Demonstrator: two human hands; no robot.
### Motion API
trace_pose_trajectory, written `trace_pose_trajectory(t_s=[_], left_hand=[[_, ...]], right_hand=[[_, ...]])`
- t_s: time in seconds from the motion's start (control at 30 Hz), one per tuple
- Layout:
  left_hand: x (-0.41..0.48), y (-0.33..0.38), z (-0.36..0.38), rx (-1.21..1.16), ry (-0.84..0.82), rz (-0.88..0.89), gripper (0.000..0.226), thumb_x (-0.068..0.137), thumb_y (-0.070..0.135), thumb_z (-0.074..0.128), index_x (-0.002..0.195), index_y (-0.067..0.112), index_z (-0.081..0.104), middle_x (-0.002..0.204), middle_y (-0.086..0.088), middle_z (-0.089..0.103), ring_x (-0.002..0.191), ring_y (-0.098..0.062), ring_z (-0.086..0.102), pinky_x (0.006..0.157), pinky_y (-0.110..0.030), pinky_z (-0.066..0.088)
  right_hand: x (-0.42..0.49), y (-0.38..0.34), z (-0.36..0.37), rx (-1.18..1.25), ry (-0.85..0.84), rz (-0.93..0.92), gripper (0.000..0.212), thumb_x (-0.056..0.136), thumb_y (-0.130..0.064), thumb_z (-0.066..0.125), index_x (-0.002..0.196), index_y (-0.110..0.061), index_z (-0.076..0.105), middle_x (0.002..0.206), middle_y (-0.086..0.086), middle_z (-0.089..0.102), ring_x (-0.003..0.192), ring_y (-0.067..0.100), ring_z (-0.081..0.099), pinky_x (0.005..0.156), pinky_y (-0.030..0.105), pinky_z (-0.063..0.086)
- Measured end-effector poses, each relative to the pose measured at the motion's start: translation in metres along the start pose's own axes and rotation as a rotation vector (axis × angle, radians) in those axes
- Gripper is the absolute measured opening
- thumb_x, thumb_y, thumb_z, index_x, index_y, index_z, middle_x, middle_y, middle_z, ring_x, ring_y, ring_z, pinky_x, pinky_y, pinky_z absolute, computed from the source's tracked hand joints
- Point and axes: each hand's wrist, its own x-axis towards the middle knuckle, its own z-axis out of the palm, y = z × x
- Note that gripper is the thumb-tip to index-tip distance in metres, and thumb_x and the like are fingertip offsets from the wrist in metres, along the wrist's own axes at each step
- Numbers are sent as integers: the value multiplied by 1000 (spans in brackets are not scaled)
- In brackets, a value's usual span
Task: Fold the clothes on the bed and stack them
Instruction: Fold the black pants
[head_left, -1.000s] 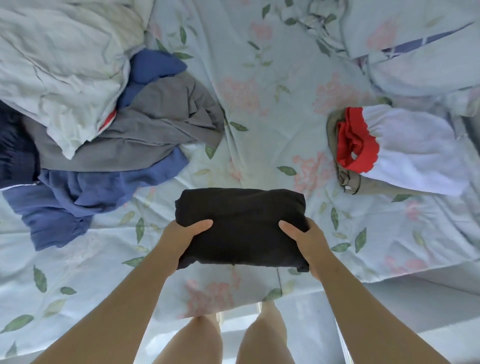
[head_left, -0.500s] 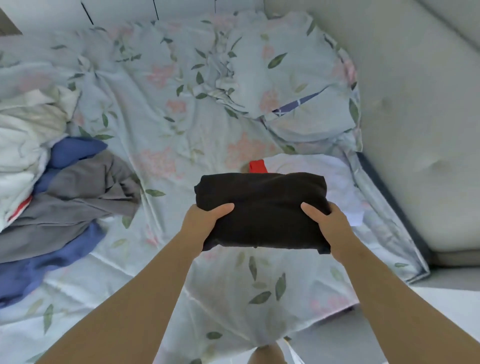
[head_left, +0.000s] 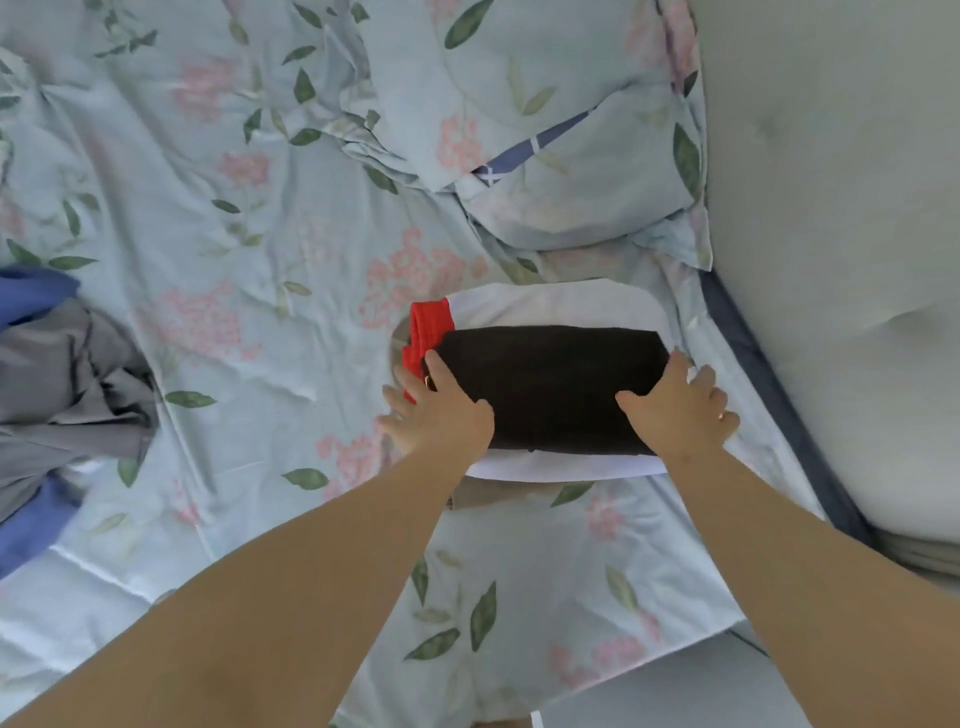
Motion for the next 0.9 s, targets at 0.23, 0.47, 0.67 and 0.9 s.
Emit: trace_pose_trajectory(t_s=[0.23, 0.47, 0.67, 0.9], left_hand=[[39, 24, 26, 254, 186, 551, 56, 98, 52, 19, 150, 38, 3, 160, 1, 1, 147, -28, -5, 116, -53, -1], [47, -5, 101, 318, 439, 611, 55, 93, 52, 29, 143, 31, 36, 147, -6, 42, 138, -36, 30, 111, -60, 17], [61, -10, 129, 310, 581, 627, 56, 90, 51, 35, 141, 30, 33, 145, -6, 41, 134, -36, 30, 108, -59, 18], [56, -10, 121, 313, 558, 613, 54, 91, 51, 32, 141, 30, 34, 143, -7, 46, 134, -34, 29, 109, -58, 16]], right_hand=[[24, -19, 46, -251, 39, -329, 57, 97, -53, 24, 150, -37, 9, 160, 4, 2, 146, 34, -2, 112, 63, 10], [26, 14, 119, -264, 201, -367, 58, 90, -50, 27, 144, -28, 33, 149, 14, 35, 135, 44, 30, 95, 70, 32], [42, 25, 149, -248, 390, -419, 54, 95, -49, 22, 143, -27, 32, 146, 13, 35, 133, 42, 30, 97, 66, 31], [38, 23, 142, -233, 414, -422, 55, 91, -47, 29, 142, -26, 35, 145, 14, 39, 132, 43, 33, 96, 66, 32]])
